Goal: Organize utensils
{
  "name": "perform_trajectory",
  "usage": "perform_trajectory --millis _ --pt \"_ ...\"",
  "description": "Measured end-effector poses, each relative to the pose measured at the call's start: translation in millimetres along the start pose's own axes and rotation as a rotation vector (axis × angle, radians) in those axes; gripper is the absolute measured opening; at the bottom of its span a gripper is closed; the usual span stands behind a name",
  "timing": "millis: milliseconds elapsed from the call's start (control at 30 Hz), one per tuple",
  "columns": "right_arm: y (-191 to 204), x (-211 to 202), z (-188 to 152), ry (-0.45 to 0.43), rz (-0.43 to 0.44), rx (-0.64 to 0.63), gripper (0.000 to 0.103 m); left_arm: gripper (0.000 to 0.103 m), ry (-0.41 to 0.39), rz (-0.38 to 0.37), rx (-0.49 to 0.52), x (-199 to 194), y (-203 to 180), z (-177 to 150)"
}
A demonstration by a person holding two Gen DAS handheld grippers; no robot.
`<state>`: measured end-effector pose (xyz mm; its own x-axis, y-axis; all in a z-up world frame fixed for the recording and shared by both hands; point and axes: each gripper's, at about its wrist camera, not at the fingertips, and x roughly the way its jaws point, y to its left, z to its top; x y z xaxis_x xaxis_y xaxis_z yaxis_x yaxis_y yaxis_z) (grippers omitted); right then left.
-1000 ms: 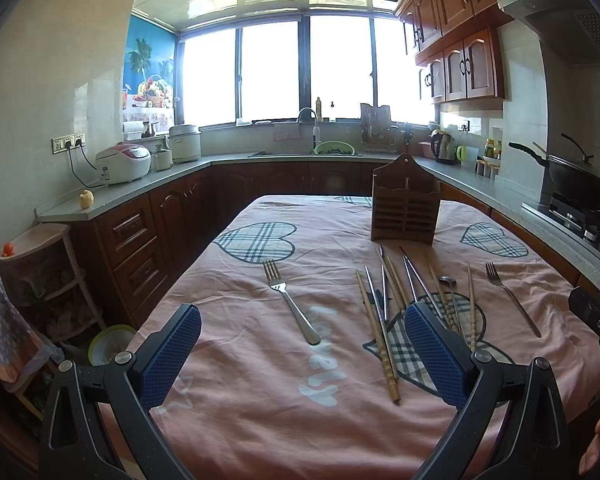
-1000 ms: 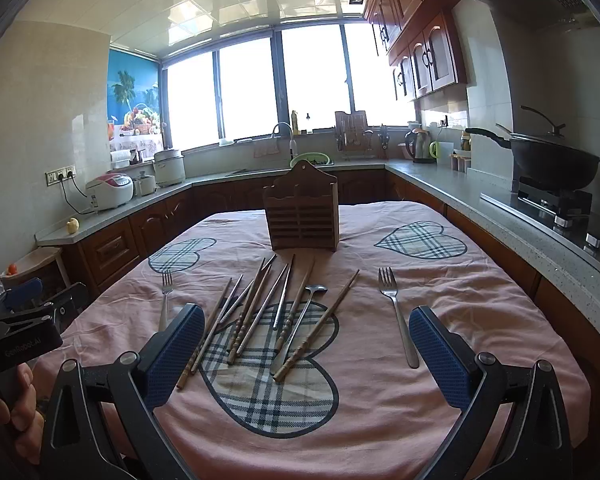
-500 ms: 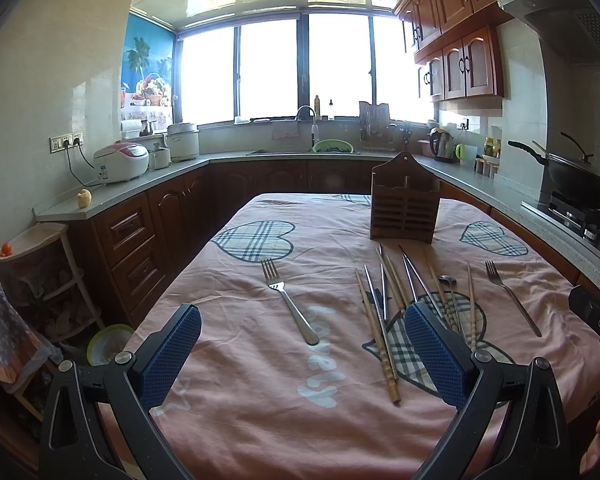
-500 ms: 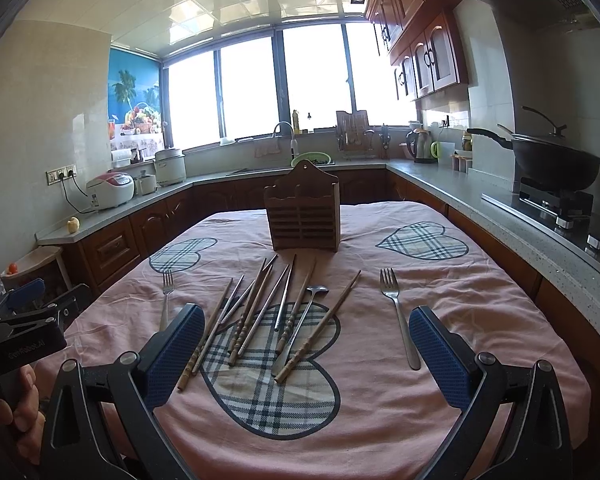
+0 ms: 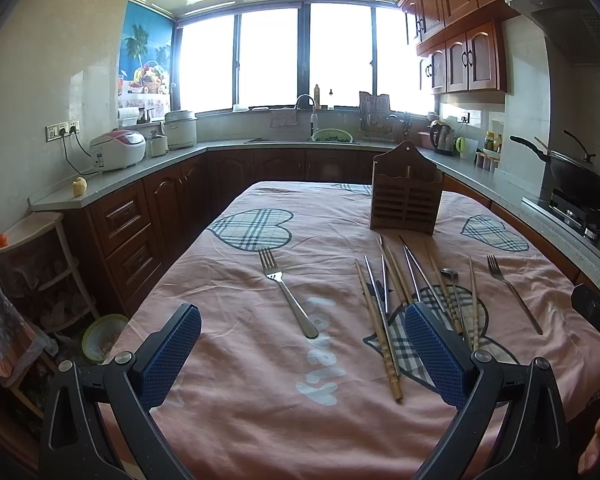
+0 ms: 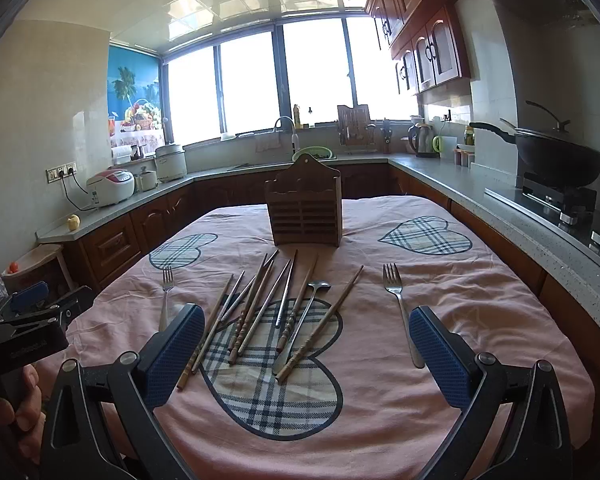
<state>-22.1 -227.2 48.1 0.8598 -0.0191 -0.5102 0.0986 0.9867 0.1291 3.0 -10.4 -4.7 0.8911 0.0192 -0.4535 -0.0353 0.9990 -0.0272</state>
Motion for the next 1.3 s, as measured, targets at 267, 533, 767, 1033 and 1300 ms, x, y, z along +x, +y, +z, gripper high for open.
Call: perform_trajectory --millis 267,533,767,1033,1300 --pt "-5 12 8 0.007 0.010 -0.011 0.103 0.102 0.086 -0.038 -0.008 32 7 22" --pt "-19 51 20 0.098 0.043 0.035 0.102 0.101 0.175 -0.060 0.032 78 3 55" --pt "-28 88 34 0.148 0.050 0.053 0.101 0.095 0.264 -0.055 0.037 120 3 75" --pt "-29 141 50 0.231 0.083 0.071 0.084 0.089 0.332 -0.066 0.039 166 -1 98" --pt "-25 192 57 0.318 0.114 0.081 0.071 0.079 0.390 -0.082 0.085 207 -16 107"
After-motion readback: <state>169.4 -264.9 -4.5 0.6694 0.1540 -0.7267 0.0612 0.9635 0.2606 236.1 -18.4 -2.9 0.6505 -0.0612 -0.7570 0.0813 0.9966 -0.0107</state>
